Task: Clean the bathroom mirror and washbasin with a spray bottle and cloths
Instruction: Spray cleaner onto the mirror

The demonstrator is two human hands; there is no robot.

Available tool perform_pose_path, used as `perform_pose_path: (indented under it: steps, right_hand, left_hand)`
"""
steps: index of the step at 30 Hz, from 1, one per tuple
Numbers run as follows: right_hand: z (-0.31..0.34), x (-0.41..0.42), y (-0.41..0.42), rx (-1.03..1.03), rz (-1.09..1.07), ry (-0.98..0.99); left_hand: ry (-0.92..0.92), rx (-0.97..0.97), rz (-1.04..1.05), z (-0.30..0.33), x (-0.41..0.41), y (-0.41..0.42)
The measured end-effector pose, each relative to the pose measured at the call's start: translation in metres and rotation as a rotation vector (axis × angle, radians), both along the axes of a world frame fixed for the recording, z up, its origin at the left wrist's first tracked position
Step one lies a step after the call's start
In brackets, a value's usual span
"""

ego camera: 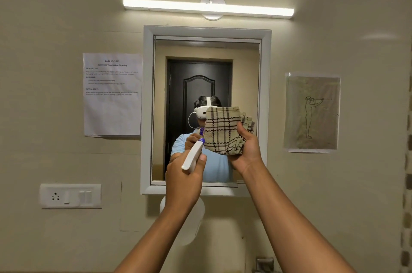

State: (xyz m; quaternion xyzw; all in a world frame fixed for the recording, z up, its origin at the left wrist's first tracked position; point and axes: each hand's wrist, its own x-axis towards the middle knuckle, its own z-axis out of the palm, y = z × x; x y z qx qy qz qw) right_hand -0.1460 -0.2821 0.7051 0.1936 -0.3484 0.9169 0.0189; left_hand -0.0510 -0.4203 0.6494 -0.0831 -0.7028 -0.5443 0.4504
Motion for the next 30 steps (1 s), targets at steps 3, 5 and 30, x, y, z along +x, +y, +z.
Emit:
perform_pose_path:
  steps: [3,5,30]
  right_hand:
    - [0.007,0.006,0.010,-0.034,-0.013,0.019]
    - [0.013,0.012,0.022,-0.061,-0.033,0.036]
    - [0.054,0.019,0.111,-0.220,-0.131,0.169]
  left_hand:
    - [0.018,0.071,-0.023,0.011,0.001,-0.010]
    - [0.033,0.090,-0.002,0.020,-0.001,-0.018]
    - [0.159,0.116,0.270,0.169,-0.016,-0.075]
